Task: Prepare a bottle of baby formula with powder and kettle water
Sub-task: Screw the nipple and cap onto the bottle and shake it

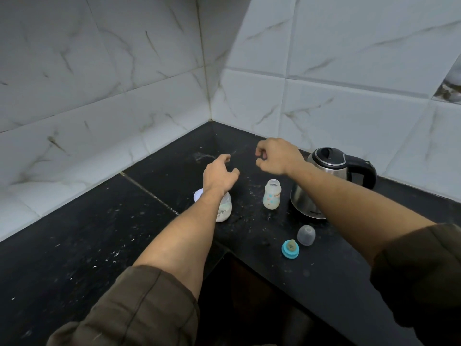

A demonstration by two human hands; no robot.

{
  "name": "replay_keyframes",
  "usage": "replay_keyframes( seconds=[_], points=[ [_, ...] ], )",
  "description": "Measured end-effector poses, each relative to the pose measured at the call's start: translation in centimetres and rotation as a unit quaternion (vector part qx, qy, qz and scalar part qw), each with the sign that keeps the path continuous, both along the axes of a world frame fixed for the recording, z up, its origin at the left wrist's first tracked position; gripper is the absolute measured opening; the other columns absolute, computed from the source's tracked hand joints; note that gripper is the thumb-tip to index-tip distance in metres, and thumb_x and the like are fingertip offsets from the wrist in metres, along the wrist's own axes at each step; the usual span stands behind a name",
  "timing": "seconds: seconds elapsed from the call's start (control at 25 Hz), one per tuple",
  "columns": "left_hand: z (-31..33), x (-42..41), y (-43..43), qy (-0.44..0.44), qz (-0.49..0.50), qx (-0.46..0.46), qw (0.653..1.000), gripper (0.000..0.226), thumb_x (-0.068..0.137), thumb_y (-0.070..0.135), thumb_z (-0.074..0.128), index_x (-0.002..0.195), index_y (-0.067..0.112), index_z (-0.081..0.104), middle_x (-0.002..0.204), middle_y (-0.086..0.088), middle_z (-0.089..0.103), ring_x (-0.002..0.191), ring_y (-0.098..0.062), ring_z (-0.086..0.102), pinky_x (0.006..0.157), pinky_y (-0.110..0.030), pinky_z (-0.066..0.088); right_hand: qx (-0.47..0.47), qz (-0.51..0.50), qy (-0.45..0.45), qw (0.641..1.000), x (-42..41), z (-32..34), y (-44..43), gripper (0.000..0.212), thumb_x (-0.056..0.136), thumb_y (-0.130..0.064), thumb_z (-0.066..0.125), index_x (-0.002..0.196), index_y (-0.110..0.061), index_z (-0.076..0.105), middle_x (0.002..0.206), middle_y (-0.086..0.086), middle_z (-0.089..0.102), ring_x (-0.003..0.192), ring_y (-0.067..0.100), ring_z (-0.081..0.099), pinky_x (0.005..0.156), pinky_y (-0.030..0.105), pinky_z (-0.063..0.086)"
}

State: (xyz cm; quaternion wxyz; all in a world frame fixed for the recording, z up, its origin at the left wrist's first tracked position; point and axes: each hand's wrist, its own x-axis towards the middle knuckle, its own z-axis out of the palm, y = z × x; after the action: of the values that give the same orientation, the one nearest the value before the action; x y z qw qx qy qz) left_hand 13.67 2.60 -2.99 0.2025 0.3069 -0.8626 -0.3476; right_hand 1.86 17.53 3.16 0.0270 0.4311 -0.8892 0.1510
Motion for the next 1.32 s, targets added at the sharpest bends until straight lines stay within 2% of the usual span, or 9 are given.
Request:
replay_keyframes(
  seconds=[0.12, 0.28, 0.44, 0.6, 0.76, 1.0, 1.12, 1.2, 1.32],
  points=[
    [-0.3, 0.6, -0.3, -0.013, -0.005, -0.019, 1.000, 0.058, 0.091, 0.027, 0.068, 0.147, 0.021, 0.055, 0.141, 0.006, 0.064, 0.127, -0.020, 0.061, 0.106, -0.032, 0.043, 0.036, 0.002, -0.014, 0.999, 0.8, -0.9, -0.3, 0.011, 0.086, -0.030, 0.063, 0.096, -0.029, 0.067, 0.095, -0.009, 0.064, 0.099, 0.024, 0.064, 0.085, 0.038, 0.054],
    [-1.1, 0.8, -0.6, -0.043, -0.019, -0.042, 0.998, 0.056, 0.092, 0.028, 0.067, 0.146, 0.022, 0.056, 0.137, 0.003, 0.067, 0.123, -0.023, 0.063, 0.103, -0.035, 0.046, 0.087, -0.006, -0.020, 0.996, 1.2, -2.3, 0.1, 0.016, 0.085, -0.030, 0.062, 0.099, -0.031, 0.070, 0.102, -0.007, 0.071, 0.100, 0.024, 0.065, 0.082, 0.036, 0.053],
    [-1.9, 1.1, -0.4, -0.067, -0.041, -0.060, 0.995, 0.055, 0.094, 0.029, 0.066, 0.147, 0.021, 0.055, 0.136, 0.001, 0.068, 0.126, -0.025, 0.062, 0.103, -0.036, 0.047, 0.111, -0.014, -0.021, 0.994, 1.4, -3.6, 1.1, 0.015, 0.087, -0.028, 0.061, 0.098, -0.029, 0.070, 0.103, -0.007, 0.070, 0.101, 0.025, 0.064, 0.081, 0.036, 0.054],
    [-2.4, 0.6, 0.4, -0.068, -0.072, -0.085, 0.991, 0.054, 0.094, 0.028, 0.063, 0.147, 0.019, 0.054, 0.139, 0.000, 0.066, 0.127, -0.026, 0.060, 0.105, -0.038, 0.047, 0.163, -0.010, -0.020, 0.986, 1.3, -4.6, 2.8, 0.018, 0.088, -0.034, 0.064, 0.104, -0.029, 0.071, 0.105, -0.005, 0.069, 0.101, 0.025, 0.064, 0.082, 0.037, 0.054],
    [-2.7, -1.0, 2.1, -0.057, -0.098, -0.072, 0.991, 0.053, 0.094, 0.028, 0.064, 0.146, 0.019, 0.055, 0.140, 0.000, 0.065, 0.129, -0.025, 0.059, 0.109, -0.038, 0.044, 0.185, -0.004, -0.046, 0.982, 1.2, -5.4, 4.2, 0.018, 0.089, -0.034, 0.066, 0.106, -0.029, 0.069, 0.096, -0.009, 0.063, 0.095, 0.020, 0.062, 0.076, 0.034, 0.050],
    [-3.2, -1.8, 3.3, -0.054, -0.096, -0.057, 0.992, 0.052, 0.094, 0.028, 0.066, 0.145, 0.019, 0.056, 0.138, 0.000, 0.066, 0.127, -0.026, 0.060, 0.107, -0.037, 0.045, 0.209, 0.000, -0.058, 0.976, 1.2, -6.4, 5.0, 0.018, 0.089, -0.036, 0.070, 0.106, -0.030, 0.069, 0.105, -0.003, 0.069, 0.092, 0.019, 0.061, 0.081, 0.037, 0.056],
    [-3.8, -2.3, 3.9, -0.061, -0.097, -0.042, 0.992, 0.053, 0.094, 0.029, 0.067, 0.145, 0.021, 0.056, 0.136, 0.002, 0.067, 0.126, -0.025, 0.060, 0.104, -0.035, 0.045, 0.242, 0.012, -0.107, 0.964, 1.2, -7.0, 5.6, 0.019, 0.084, -0.037, 0.076, 0.101, -0.032, 0.070, 0.104, -0.003, 0.071, 0.096, 0.020, 0.066, 0.088, 0.038, 0.058],
    [-4.3, -2.6, 4.3, -0.070, -0.101, -0.036, 0.992, 0.054, 0.093, 0.030, 0.067, 0.144, 0.022, 0.055, 0.136, 0.003, 0.067, 0.126, -0.025, 0.060, 0.103, -0.036, 0.046, 0.276, 0.022, -0.155, 0.948, 1.3, -7.6, 5.8, 0.019, 0.079, -0.038, 0.082, 0.092, -0.031, 0.070, 0.098, -0.003, 0.072, 0.092, 0.021, 0.070, 0.087, 0.040, 0.061],
    [-4.6, -3.1, 5.0, -0.079, -0.107, -0.030, 0.991, 0.056, 0.093, 0.030, 0.068, 0.146, 0.021, 0.054, 0.140, 0.003, 0.065, 0.129, -0.024, 0.058, 0.103, -0.034, 0.045, 0.316, 0.037, -0.199, 0.927, 1.9, -8.2, 6.2, 0.024, 0.075, -0.038, 0.087, 0.092, -0.028, 0.073, 0.093, -0.002, 0.073, 0.087, 0.021, 0.071, 0.082, 0.041, 0.064]
  ],
)
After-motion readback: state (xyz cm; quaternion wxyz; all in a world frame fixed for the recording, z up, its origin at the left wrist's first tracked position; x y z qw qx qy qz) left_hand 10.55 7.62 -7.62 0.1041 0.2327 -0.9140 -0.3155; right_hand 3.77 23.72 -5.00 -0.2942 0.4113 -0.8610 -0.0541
